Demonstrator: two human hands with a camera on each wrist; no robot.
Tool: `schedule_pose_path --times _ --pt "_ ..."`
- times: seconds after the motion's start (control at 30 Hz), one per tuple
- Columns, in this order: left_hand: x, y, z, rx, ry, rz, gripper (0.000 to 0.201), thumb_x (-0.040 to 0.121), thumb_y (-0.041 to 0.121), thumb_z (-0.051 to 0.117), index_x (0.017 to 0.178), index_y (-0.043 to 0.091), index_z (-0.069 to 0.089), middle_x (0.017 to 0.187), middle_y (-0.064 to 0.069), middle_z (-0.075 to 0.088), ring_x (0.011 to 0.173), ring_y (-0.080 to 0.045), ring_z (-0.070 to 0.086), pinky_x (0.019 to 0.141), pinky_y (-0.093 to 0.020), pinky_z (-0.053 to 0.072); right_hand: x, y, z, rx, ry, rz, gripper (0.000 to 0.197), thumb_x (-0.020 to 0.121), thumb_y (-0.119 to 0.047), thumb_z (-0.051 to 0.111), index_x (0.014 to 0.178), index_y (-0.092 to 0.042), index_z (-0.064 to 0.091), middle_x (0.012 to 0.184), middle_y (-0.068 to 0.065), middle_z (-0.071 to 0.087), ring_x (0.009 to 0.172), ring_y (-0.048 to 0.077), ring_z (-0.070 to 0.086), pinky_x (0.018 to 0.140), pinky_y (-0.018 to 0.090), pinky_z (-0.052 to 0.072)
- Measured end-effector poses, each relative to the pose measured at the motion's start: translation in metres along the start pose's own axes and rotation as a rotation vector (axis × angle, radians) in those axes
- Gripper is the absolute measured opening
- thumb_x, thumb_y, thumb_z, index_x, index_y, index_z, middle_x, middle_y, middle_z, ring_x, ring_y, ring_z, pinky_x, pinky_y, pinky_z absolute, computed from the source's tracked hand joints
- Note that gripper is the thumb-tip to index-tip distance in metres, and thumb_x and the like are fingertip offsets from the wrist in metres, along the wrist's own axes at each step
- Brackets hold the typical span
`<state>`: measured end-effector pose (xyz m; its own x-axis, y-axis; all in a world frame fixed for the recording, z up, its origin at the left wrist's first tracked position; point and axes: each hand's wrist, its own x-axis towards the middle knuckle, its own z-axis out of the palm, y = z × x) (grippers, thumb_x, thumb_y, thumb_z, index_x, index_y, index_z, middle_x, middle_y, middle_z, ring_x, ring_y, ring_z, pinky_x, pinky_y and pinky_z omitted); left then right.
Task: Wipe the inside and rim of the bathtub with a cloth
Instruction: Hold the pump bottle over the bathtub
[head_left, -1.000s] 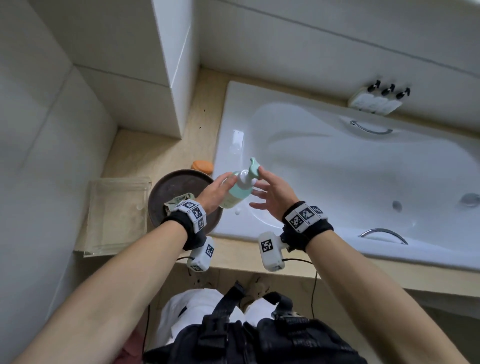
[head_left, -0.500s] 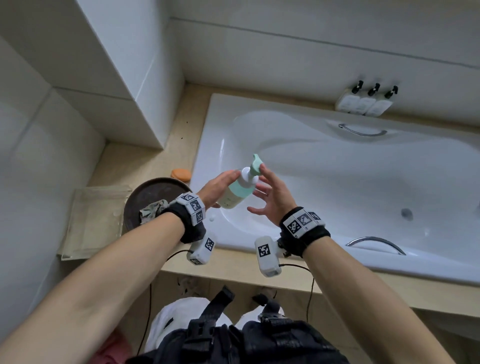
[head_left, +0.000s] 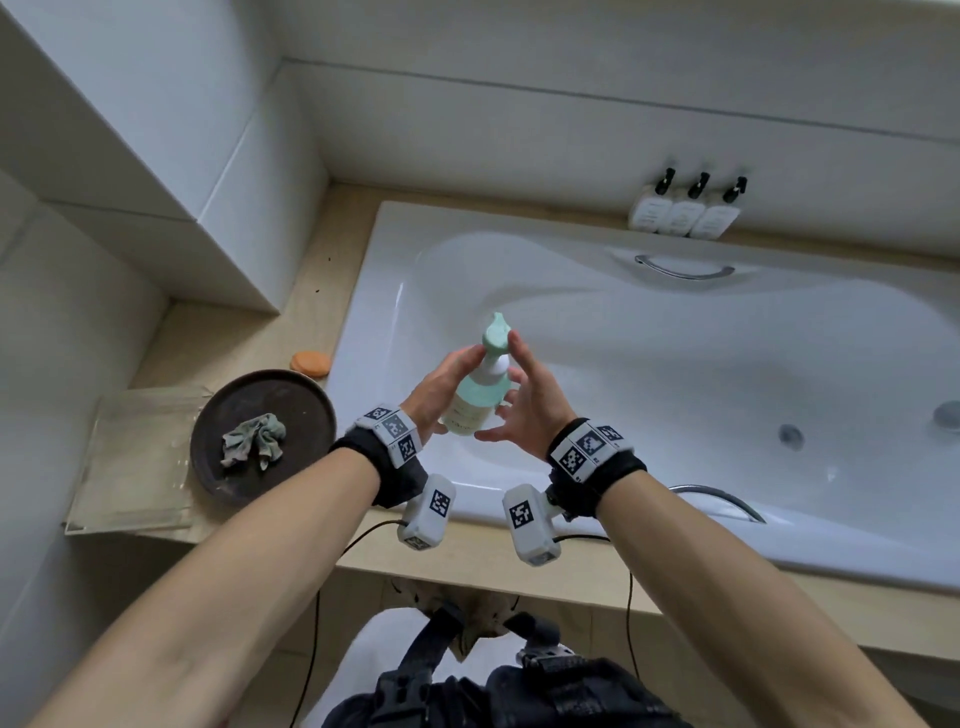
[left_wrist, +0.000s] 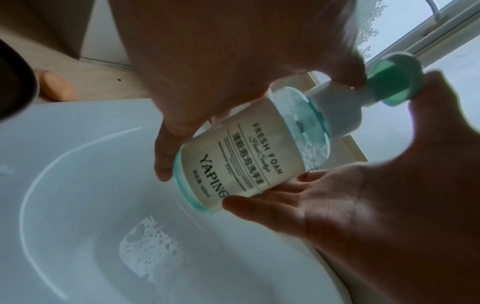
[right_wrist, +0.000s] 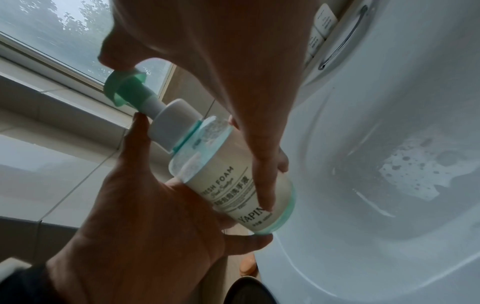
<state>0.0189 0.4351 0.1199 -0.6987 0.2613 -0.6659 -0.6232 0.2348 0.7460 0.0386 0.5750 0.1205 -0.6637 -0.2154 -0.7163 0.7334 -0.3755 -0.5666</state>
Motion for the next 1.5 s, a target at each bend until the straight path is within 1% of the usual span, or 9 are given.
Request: schedule_pose_path --times 0.1,0.2,0.5,0.63,0.77,0.97,1.17,1.33,1.5 --pt "0.005 0.002 0.008 -0.002 -0.038 0.006 0.036 0.094 0.063 0.035 0.121 0.045 0.050 0.106 0.015 0.064 0.098 -0.012 0.061 0.081 -0.036 0.046 0.004 -0.002 -0.007 0.044 0.017 0.001 0.081 0.068 -0.068 0.064 0.129 -0.014 0.054 0.132 0.017 0.054 0.122 0.034 0.053 0.103 0.062 0.041" --pt "0.016 0.000 0.012 -0.005 -0.030 0.011 0.049 0.091 0.068 0.037 0.131 0.040 0.043 0.117 0.009 0.063 0.107 -0.018 0.060 0.088 -0.043 0.047 0.010 -0.005 -0.010 0.070 0.011 0.012 0.079 0.070 -0.069 0.062 0.131 -0.018 0.056 0.136 0.015 0.051 0.125 0.034 0.051 0.100 0.060 0.044" --pt "0.043 -0.014 -0.002 -0.026 -0.084 -0.102 0.049 0.093 0.065 0.034 0.130 0.034 0.040 0.107 0.003 0.065 0.087 -0.010 0.065 0.070 -0.031 0.050 0.045 0.006 -0.011 0.108 0.109 0.086 0.084 0.071 -0.069 0.060 0.127 -0.006 0.060 0.132 0.019 0.052 0.122 0.039 0.052 0.095 0.064 0.045" --pt "0.052 -0.026 -0.008 -0.028 -0.046 -0.095 0.047 0.094 0.061 0.037 0.128 0.029 0.042 0.096 0.005 0.065 0.063 0.000 0.068 0.049 -0.020 0.050 0.062 0.017 -0.005 0.088 0.190 0.092 0.089 0.063 -0.072 0.061 0.124 -0.008 0.062 0.124 0.016 0.058 0.120 0.038 0.054 0.095 0.066 0.044" --pt "0.061 -0.034 -0.013 -0.038 -0.037 -0.129 0.055 0.083 0.074 0.040 0.124 0.038 0.045 0.107 0.003 0.067 0.090 -0.014 0.066 0.067 -0.031 0.049 0.069 0.017 0.001 0.037 0.209 0.069 0.082 0.067 -0.070 0.053 0.116 -0.005 0.063 0.105 0.012 0.064 0.104 0.033 0.060 0.096 0.062 0.045" --pt "0.067 -0.033 -0.021 -0.054 -0.034 -0.113 0.052 0.088 0.070 0.038 0.126 0.035 0.044 0.108 0.004 0.064 0.087 -0.012 0.064 0.061 -0.028 0.045 0.081 0.015 0.011 0.017 0.269 0.060 0.073 0.069 -0.063 0.051 0.114 -0.006 0.063 0.093 0.008 0.066 0.091 0.029 0.063 0.087 0.052 0.051" --pt "0.067 -0.039 -0.034 -0.052 -0.047 -0.112 0.048 0.090 0.067 0.037 0.125 0.036 0.044 0.102 0.008 0.064 0.085 -0.008 0.063 0.063 -0.028 0.047 0.082 0.020 0.020 0.012 0.239 0.095 0.085 0.070 -0.067 0.052 0.127 -0.004 0.059 0.108 0.011 0.064 0.111 0.034 0.060 0.095 0.060 0.047" --pt "0.070 -0.032 -0.037 -0.060 -0.052 -0.114 0.052 0.087 0.073 0.037 0.125 0.039 0.046 0.102 0.009 0.066 0.094 -0.013 0.063 0.085 -0.042 0.049 0.075 0.005 0.022 0.028 0.169 0.106 0.089 0.072 -0.080 0.052 0.127 -0.012 0.060 0.133 0.012 0.054 0.124 0.035 0.051 0.097 0.069 0.041" --pt "0.069 -0.008 -0.024 -0.090 -0.108 -0.071 0.050 0.089 0.068 0.039 0.124 0.033 0.047 0.096 0.000 0.073 0.087 -0.016 0.068 0.068 -0.030 0.049 0.060 -0.021 0.017 0.028 0.199 0.098 0.102 0.058 -0.084 0.061 0.129 -0.011 0.059 0.134 0.015 0.057 0.121 0.043 0.054 0.093 0.071 0.041"
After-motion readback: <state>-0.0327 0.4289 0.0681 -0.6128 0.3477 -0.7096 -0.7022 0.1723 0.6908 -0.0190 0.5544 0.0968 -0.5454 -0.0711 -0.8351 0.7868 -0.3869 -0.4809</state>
